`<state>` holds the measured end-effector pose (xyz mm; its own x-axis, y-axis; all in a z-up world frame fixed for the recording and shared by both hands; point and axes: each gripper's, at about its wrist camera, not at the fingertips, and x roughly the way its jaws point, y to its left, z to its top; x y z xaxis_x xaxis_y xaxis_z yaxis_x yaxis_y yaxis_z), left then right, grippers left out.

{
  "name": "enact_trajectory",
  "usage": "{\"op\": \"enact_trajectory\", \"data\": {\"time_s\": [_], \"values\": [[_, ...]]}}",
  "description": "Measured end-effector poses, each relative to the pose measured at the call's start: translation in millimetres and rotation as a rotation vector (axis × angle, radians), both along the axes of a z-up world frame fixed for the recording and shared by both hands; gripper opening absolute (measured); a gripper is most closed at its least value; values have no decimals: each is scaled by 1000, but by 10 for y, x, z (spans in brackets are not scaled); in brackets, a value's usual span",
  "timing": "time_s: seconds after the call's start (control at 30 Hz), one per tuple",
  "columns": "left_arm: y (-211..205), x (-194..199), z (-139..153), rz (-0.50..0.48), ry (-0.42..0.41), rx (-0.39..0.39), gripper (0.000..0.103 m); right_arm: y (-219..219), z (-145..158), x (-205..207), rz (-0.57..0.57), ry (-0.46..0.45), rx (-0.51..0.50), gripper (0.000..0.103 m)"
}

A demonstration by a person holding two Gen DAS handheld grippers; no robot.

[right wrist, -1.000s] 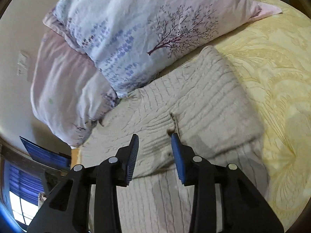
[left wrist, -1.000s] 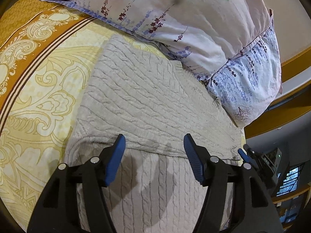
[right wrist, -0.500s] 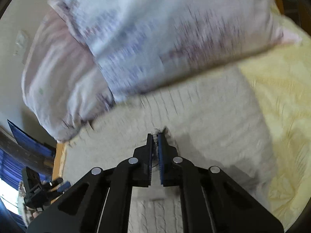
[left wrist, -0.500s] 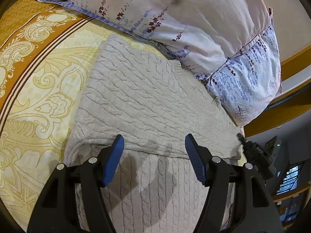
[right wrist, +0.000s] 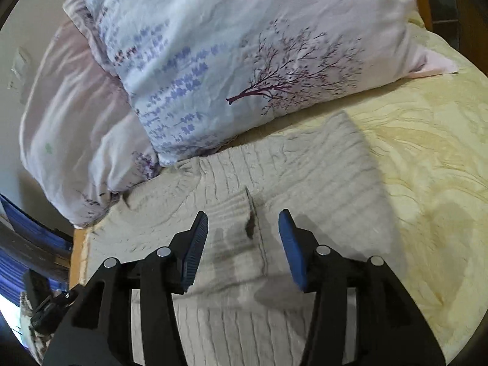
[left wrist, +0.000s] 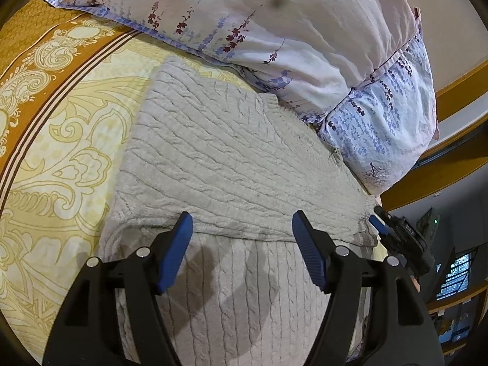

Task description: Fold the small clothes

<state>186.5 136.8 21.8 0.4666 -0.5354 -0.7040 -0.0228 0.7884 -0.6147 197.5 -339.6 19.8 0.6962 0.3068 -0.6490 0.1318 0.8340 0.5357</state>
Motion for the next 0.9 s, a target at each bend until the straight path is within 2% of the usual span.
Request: {"op": "enact_trajectory", "data": {"time_s": [0.1,0.17,0.27,0.33,0.37,0.43,0.57,0.63,0.77,0.87,0.9], "values": [[3,-3,-8,5,0,-3,68,-43,-56,-106,17,39,49,49],[2,-14,-6,8,0,-2,69,-5,-163,-107,47,88,101,40],[-5,-18,-1,7,2,4,70,68,-273,-75,64,108,141,33],[-5,-16,2,8,4,4,70,67,-299,-45,43,95,143,14],[0,-16,4,10,6,2,70,45,-312,-36,38,87,166,10],[9,-22,9,12,6,-1,70,-12,-301,-76,19,45,215,9],[36,-54,19,10,2,5,70,66,-91,-311,17,-54,135,8],[55,-90,16,1,4,0,70,92,-70,-415,10,-49,109,8],[85,-207,37,-25,-8,4,70,187,-206,-365,1,32,35,8],[163,-380,105,-45,-38,11,70,192,-182,-397,8,24,10,10],[199,-445,130,-49,-51,20,70,188,-151,-428,10,15,2,14]]}}
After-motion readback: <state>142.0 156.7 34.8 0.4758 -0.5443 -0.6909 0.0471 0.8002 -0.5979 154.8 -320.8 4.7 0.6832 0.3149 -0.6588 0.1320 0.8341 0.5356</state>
